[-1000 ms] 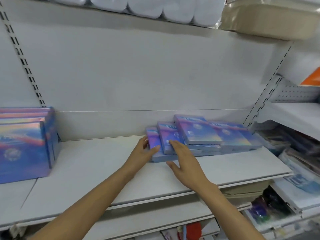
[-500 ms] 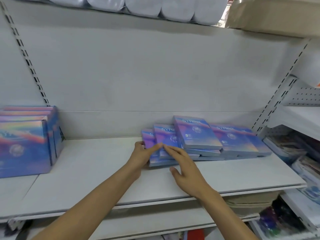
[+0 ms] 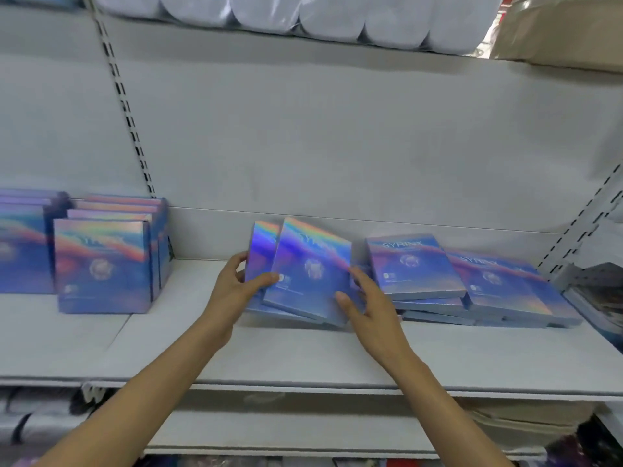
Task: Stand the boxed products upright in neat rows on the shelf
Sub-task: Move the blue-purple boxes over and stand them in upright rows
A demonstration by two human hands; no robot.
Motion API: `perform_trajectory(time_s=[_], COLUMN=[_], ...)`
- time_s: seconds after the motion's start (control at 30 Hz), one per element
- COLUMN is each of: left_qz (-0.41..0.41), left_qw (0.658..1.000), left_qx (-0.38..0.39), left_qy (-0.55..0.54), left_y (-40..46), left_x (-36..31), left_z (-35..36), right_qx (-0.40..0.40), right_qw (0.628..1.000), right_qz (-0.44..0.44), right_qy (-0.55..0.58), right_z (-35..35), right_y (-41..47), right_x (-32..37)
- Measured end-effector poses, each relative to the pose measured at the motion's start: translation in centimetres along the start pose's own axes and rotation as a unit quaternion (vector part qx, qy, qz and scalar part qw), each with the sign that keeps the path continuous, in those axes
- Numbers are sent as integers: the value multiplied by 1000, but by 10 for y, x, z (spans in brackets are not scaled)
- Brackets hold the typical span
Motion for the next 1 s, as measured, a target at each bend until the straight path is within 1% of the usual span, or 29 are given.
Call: perform_trajectory(time_s=[0.07, 0.2, 0.27, 0.33, 0.5, 0.73, 1.0], left_qz=[4, 17, 30, 45, 89, 118, 123], left_qw=[1000, 1000, 999, 998, 991, 975, 965], left_qx=[6, 14, 1, -28, -100, -184, -224], left_qy=[-11, -9, -13, -19, -14, -44, -63], left_y=[-11, -30, -38, -46, -75, -138, -219], left_x=[-3, -4, -6, -9, -17, -21, -21], left_z=[-14, -42, -59, -82, -156, -288, -444], right_qx=[12, 15, 16, 28, 52, 48, 53], right_qw=[996, 983, 970, 961, 955, 961, 956], right_qz=[18, 24, 45, 56, 32, -24, -53], right_qy=[86, 184, 240, 271, 291, 273, 285], right_z=[14, 35, 47, 64, 117, 199, 310], right_y=[12, 35, 40, 41, 38, 22, -17], right_x=[6, 21, 27, 35, 70, 130, 205])
Point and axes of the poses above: each hand's wrist, its own y-axis towards the middle knuckle, its own z-axis out of the palm, x = y × z, the point moved 8 cm from there along y, towards the middle knuckle, and after that the axes turned 7 degrees about x, right-handed, at the moved point
